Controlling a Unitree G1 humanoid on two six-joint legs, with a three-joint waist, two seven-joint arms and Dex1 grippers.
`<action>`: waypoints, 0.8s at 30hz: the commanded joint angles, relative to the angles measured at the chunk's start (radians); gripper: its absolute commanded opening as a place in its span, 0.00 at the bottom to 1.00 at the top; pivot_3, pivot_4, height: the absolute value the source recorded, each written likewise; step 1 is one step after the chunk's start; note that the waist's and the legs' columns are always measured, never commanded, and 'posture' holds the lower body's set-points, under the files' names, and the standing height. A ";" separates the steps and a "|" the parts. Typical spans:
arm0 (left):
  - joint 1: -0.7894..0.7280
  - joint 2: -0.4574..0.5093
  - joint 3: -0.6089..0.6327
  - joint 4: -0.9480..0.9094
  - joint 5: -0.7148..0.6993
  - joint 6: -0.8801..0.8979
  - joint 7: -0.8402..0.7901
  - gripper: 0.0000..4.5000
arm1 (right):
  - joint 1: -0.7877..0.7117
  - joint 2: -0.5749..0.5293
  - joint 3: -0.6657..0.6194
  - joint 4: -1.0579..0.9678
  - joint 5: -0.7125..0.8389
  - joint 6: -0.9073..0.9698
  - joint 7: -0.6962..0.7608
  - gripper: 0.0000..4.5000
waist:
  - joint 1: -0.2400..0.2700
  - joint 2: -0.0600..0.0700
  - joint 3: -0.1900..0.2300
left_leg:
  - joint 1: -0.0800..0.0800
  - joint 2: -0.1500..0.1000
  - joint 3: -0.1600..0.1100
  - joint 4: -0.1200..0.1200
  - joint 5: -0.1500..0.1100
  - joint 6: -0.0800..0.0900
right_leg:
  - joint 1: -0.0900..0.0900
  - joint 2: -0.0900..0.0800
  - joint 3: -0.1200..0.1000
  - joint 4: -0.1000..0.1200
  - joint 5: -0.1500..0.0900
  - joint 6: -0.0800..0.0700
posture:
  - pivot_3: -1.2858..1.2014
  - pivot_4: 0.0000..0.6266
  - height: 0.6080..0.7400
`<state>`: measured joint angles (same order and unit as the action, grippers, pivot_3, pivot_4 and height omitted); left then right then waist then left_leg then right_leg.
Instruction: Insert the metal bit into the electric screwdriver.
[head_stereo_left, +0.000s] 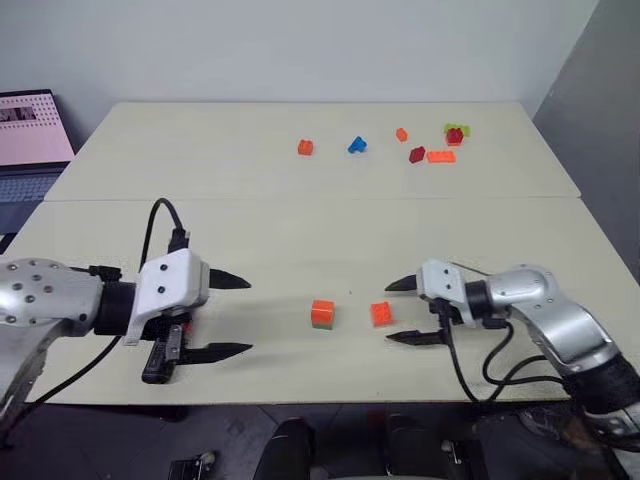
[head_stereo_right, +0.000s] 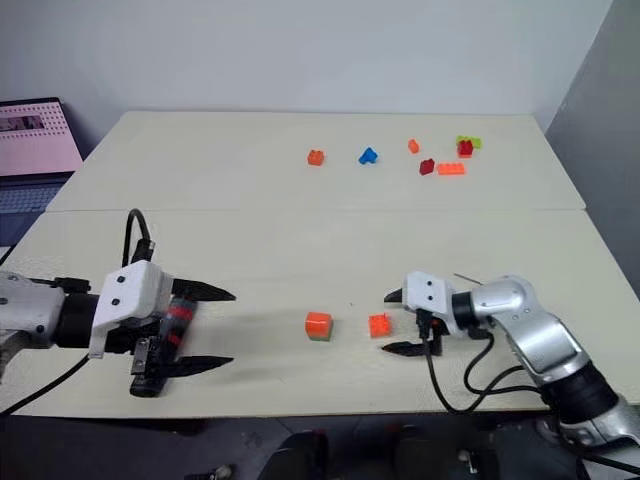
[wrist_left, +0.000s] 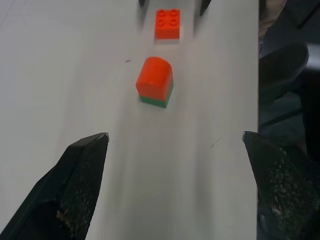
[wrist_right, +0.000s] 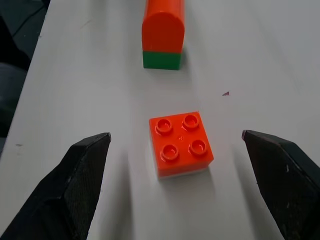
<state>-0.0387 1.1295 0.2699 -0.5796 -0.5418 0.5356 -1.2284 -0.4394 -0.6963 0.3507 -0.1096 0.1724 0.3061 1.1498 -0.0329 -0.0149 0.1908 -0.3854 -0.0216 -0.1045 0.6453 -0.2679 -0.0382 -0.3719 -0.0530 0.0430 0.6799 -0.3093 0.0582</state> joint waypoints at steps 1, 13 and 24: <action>-0.021 -0.029 -0.019 -0.036 -0.010 -0.020 0.034 1.00 | -0.037 0.031 0.014 0.083 -0.044 -0.079 0.004 0.98 | 0.000 0.000 0.000 | 0.000 0.000 0.000 0.000 0.000 0.000 | 0.000 0.000 0.000 0.000 0.000 0.000 | 0.52 0.24 1.00; 0.013 -0.105 -0.044 -0.008 -0.006 -0.066 0.050 1.00 | -0.033 0.062 0.003 0.135 -0.057 -0.186 0.038 0.49 | 0.000 0.000 0.000 | 0.000 0.000 -0.001 0.000 0.000 0.000 | 0.000 0.000 0.000 0.000 0.000 0.000 | 0.52 0.24 1.00; -0.021 -0.174 -0.088 -0.011 -0.010 -0.093 0.098 1.00 | -0.009 0.037 -0.109 0.059 0.000 -0.147 -0.005 0.32 | 0.001 0.000 0.000 | 0.000 0.000 -0.001 0.000 0.000 0.000 | 0.000 0.000 0.000 0.001 0.000 0.000 | 0.52 0.24 1.00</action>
<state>-0.0361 0.9678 0.1825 -0.5714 -0.5305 0.4484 -1.1548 -0.4462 -0.6342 0.3376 0.0192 0.1176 0.1260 1.1710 -0.0321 -0.0148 0.1908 -0.3853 -0.0219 -0.1056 0.6453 -0.2678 -0.0384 -0.3716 -0.0529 0.0430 0.6804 -0.3092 0.0581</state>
